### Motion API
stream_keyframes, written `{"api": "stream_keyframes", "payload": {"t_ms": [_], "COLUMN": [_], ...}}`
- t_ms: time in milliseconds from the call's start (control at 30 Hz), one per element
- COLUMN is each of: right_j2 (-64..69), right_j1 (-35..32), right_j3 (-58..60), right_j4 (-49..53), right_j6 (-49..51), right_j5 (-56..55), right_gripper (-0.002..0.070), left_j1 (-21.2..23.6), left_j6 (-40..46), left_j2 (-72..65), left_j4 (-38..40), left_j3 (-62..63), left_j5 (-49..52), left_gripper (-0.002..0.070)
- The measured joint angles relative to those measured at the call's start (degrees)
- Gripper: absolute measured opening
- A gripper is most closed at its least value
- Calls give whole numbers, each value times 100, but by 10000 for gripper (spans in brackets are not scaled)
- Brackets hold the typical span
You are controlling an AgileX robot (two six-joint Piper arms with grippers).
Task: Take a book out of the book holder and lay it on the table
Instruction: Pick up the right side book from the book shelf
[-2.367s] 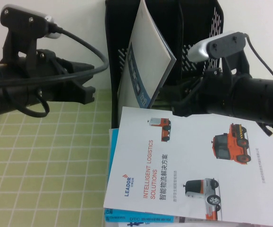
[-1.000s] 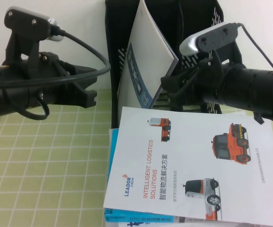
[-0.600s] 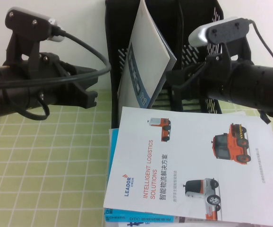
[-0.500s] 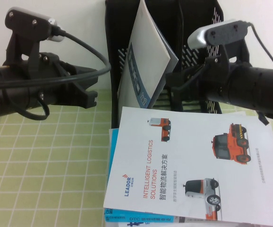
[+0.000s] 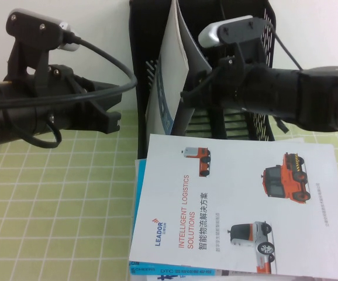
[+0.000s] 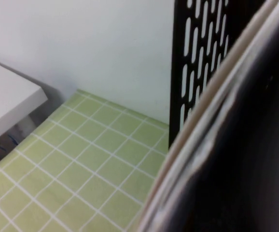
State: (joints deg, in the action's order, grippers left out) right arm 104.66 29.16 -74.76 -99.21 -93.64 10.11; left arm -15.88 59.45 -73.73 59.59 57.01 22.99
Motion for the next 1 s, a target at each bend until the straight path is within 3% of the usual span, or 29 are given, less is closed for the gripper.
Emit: {"api": "stream_keyframes", "payload": {"t_ms": [67,133,200,300,767,900,1000], "right_j2": [162,280,297,286,-1429,-1869,-2085], "right_j1": [0,0,0,0,-70,-346,-566], "right_j3": [-154,-207,-221,-256,-660,-660,-677], "right_j4": [0,0,0,0,10,265,1026], "right_j6": [73,97,97,97,-44,560,1403], "right_j5": [15,26,39,39,261,1407,2534], "right_gripper": [297,222,102,28,4,4,4], "left_j1": [0,0,0,0,0,0,77], "left_j6": [0,0,0,-26,-26,-202,-528], "left_j2": [0,0,0,0,81,294,522], "left_j4": [0,0,0,0,145,-62,-231], "left_j3": [0,0,0,0,182,434,596], "left_j5": [0,4,14,16,644,711,724], "left_gripper": [-1,-1,-1,-1,-1,-1,-1]}}
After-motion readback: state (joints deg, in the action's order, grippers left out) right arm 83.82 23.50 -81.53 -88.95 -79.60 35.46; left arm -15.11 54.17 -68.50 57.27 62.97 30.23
